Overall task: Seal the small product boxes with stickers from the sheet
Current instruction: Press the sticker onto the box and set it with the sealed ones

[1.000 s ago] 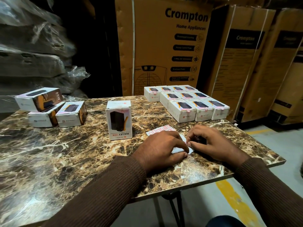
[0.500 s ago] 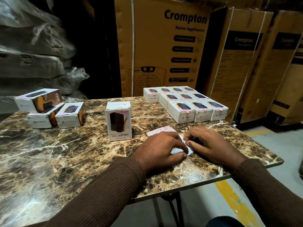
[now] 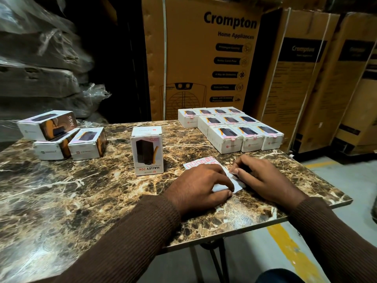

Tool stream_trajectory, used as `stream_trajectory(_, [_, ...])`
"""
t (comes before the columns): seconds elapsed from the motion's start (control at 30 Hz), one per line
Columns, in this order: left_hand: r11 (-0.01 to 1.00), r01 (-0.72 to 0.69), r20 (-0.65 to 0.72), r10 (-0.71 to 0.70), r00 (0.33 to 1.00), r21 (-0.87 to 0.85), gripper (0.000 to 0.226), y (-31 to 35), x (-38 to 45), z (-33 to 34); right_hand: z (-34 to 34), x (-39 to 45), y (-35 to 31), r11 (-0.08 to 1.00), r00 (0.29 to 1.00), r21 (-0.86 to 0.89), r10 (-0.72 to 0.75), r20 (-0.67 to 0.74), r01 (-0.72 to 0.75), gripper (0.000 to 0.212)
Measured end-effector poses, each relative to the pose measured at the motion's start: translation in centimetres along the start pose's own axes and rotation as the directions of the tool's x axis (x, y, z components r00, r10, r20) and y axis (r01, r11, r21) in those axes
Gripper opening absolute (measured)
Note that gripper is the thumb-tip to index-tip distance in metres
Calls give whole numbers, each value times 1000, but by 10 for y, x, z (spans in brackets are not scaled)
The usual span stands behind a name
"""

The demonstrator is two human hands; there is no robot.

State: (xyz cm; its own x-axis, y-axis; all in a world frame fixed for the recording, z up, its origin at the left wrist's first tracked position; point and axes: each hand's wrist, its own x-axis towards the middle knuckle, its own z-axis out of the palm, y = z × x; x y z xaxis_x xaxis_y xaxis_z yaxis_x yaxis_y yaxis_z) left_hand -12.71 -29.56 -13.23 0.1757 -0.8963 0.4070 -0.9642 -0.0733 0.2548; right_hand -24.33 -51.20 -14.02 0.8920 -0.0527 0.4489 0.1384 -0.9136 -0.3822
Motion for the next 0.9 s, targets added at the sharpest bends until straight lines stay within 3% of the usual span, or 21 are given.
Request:
stream_trajectory(0.37, [1000,-25,-17,26,1000,11,24,-1,-2,-2,-1,0,-4,998,999,-49,-39,7,40,7])
stream_trajectory(0.63, [998,-11,-100,5,995,-57,25,-6,-3,-3,-2,-1,-10,997,999,-69,-42,-25,40,14])
stream_trajectory(0.9, [997,-76,-220,75,973,6,19,-19,-19,-26,-10,7,-30,999,969,44,5,-249,6,15])
